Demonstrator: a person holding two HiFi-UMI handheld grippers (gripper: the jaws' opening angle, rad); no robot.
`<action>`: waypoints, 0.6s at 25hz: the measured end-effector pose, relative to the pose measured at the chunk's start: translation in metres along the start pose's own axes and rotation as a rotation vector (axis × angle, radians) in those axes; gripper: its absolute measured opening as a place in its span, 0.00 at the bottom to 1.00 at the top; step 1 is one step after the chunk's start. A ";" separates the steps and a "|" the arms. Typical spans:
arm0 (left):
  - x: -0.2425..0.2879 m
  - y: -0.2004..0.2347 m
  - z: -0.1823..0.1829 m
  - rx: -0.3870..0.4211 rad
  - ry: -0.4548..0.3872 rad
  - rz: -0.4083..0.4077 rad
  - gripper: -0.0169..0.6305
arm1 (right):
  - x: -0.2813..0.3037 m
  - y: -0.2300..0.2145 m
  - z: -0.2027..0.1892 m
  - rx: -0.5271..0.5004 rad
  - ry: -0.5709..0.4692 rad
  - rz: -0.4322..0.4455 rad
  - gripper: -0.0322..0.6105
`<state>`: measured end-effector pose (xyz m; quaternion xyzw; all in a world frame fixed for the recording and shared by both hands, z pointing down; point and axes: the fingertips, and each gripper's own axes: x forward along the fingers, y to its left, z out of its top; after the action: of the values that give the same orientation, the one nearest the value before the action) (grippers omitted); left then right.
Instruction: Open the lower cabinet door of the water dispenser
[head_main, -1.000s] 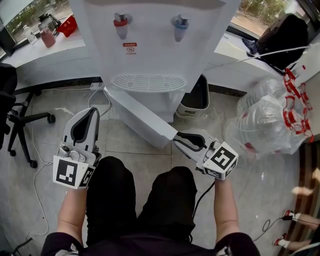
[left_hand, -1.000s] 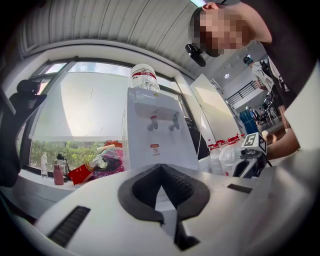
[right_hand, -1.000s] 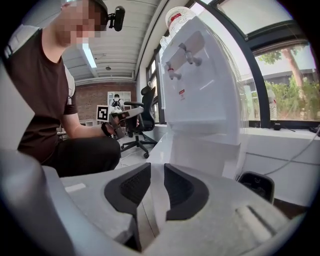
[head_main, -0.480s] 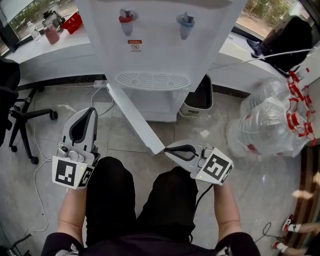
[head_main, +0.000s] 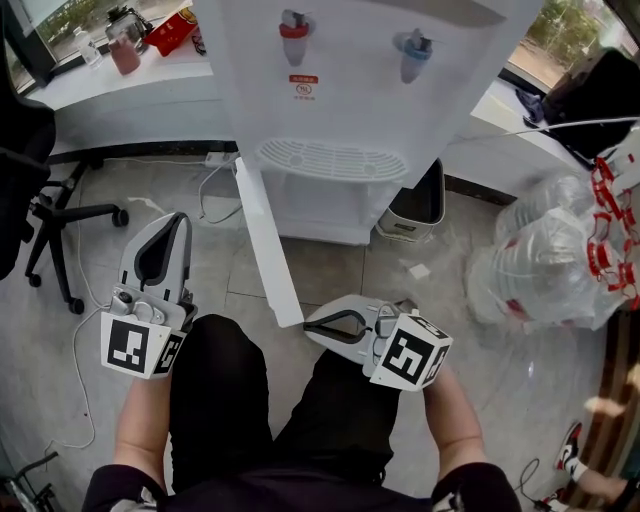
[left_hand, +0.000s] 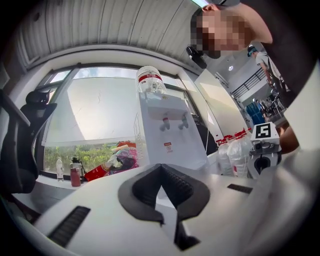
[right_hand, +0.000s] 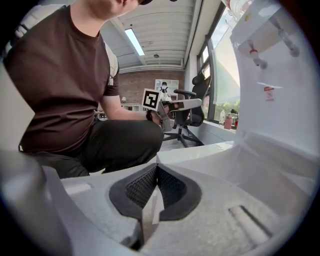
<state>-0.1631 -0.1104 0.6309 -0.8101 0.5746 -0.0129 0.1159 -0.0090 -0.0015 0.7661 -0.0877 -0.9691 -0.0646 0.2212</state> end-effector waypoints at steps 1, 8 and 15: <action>-0.002 0.003 0.000 0.001 0.001 0.006 0.04 | 0.004 0.002 0.002 -0.010 0.000 0.014 0.06; -0.014 0.017 -0.001 0.000 0.001 0.029 0.04 | 0.034 0.011 0.018 -0.064 -0.007 0.087 0.06; -0.023 0.031 -0.005 0.007 0.011 0.036 0.04 | 0.053 0.014 0.028 -0.078 -0.030 0.127 0.06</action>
<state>-0.2001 -0.0996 0.6326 -0.7992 0.5896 -0.0174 0.1156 -0.0647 0.0241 0.7659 -0.1585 -0.9616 -0.0869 0.2067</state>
